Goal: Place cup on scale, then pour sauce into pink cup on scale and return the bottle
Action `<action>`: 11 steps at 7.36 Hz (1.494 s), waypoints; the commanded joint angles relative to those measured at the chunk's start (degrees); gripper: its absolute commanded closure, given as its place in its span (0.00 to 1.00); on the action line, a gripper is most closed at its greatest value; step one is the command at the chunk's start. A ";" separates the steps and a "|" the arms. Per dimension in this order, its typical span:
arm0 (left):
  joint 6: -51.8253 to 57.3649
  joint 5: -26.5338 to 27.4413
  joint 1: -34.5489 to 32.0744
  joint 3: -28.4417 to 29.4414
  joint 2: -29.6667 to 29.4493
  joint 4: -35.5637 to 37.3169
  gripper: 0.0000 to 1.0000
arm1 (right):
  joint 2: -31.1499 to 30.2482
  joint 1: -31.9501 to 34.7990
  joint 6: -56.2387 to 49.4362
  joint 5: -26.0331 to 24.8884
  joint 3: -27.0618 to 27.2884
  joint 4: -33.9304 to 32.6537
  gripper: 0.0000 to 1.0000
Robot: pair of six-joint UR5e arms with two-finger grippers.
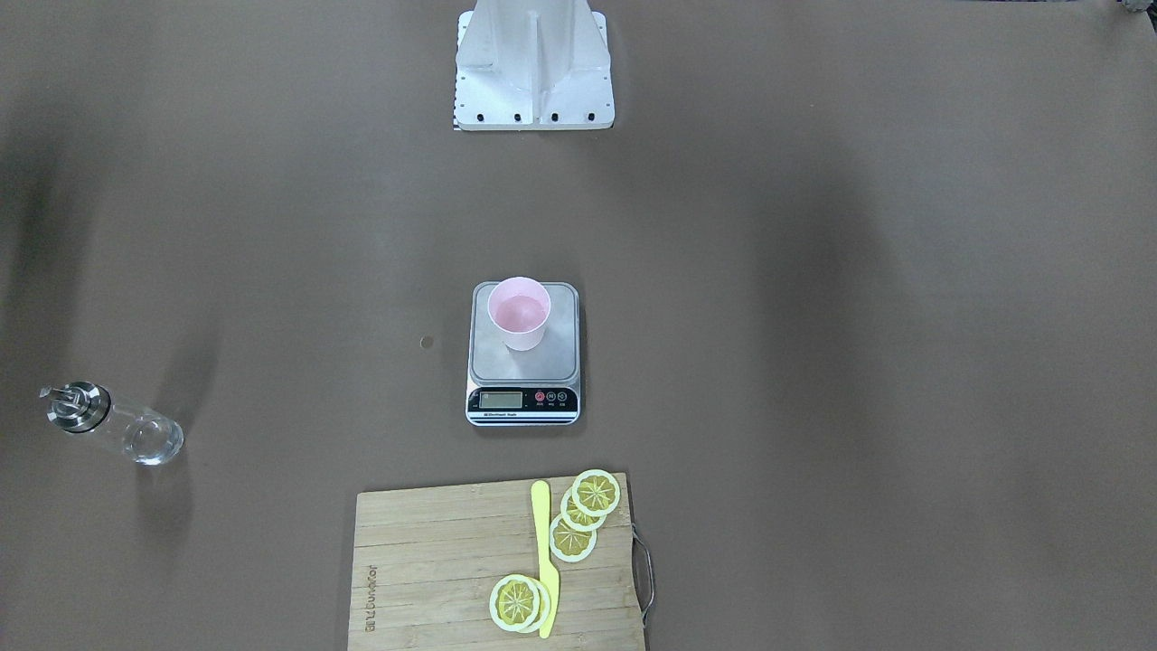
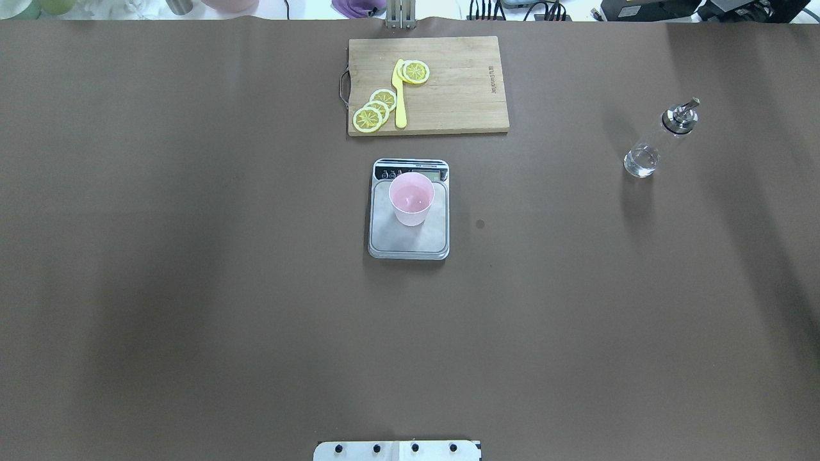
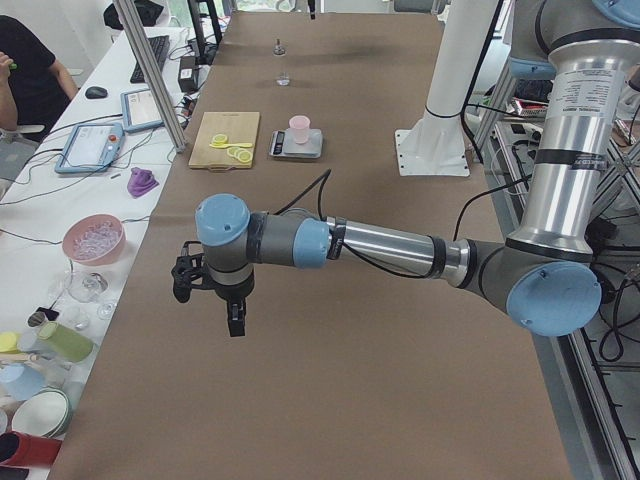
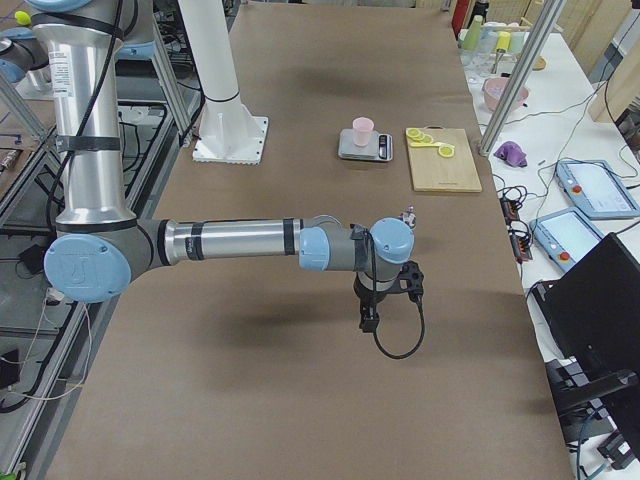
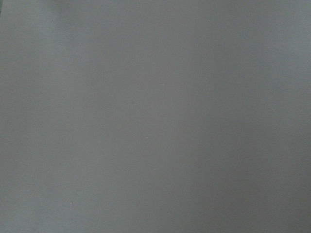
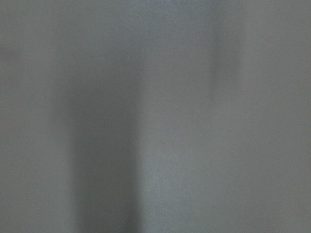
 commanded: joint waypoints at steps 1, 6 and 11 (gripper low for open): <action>0.28 0.20 2.46 3.95 0.79 -3.71 0.02 | -0.12 0.27 -0.03 0.04 0.03 -0.16 0.00; -0.33 0.29 4.85 3.60 -0.44 -3.17 0.02 | -0.04 2.20 -0.03 0.13 0.91 -1.65 0.00; -0.33 0.38 5.47 4.04 -1.85 -0.80 0.02 | -1.27 3.34 -0.21 0.13 4.70 -6.58 0.00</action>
